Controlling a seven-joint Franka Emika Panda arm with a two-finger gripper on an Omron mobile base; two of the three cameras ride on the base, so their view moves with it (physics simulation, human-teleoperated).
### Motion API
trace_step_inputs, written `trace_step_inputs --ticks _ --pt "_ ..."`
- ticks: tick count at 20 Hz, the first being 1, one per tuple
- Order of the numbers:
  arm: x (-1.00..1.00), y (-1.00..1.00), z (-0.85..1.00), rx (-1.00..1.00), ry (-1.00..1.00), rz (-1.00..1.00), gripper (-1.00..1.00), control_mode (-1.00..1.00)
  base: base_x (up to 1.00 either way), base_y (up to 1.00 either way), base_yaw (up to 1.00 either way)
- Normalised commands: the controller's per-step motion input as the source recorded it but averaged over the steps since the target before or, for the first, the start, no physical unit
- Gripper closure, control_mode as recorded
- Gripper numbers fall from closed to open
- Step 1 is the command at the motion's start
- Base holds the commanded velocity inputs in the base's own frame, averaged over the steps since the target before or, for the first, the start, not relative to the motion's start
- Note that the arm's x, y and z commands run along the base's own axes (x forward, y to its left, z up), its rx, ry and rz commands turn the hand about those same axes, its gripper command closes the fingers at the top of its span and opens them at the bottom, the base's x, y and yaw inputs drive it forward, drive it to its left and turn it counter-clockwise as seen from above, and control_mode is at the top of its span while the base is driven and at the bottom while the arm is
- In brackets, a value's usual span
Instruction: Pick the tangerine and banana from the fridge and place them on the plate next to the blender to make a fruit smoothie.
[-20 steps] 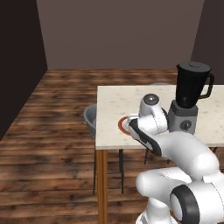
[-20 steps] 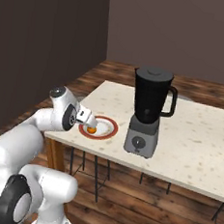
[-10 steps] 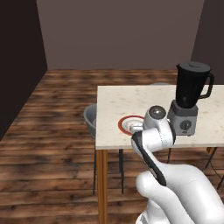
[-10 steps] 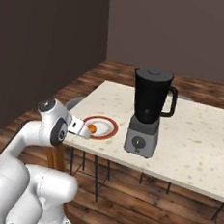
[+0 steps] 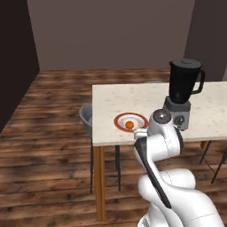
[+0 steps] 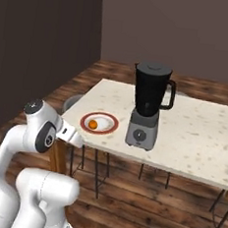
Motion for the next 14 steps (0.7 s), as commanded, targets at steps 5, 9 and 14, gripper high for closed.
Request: trace_step_inputs --ticks 5,9,14 --pt "0.0 0.0 0.0 0.0 0.0 0.0 -1.0 1.0 -0.99 -0.03 -0.54" --pt "0.0 0.0 0.0 0.0 0.0 0.0 -1.0 1.0 -0.7 -0.04 -0.74" --pt "0.0 0.0 0.0 0.0 0.0 0.0 -1.0 1.0 -0.24 -0.21 -0.82"
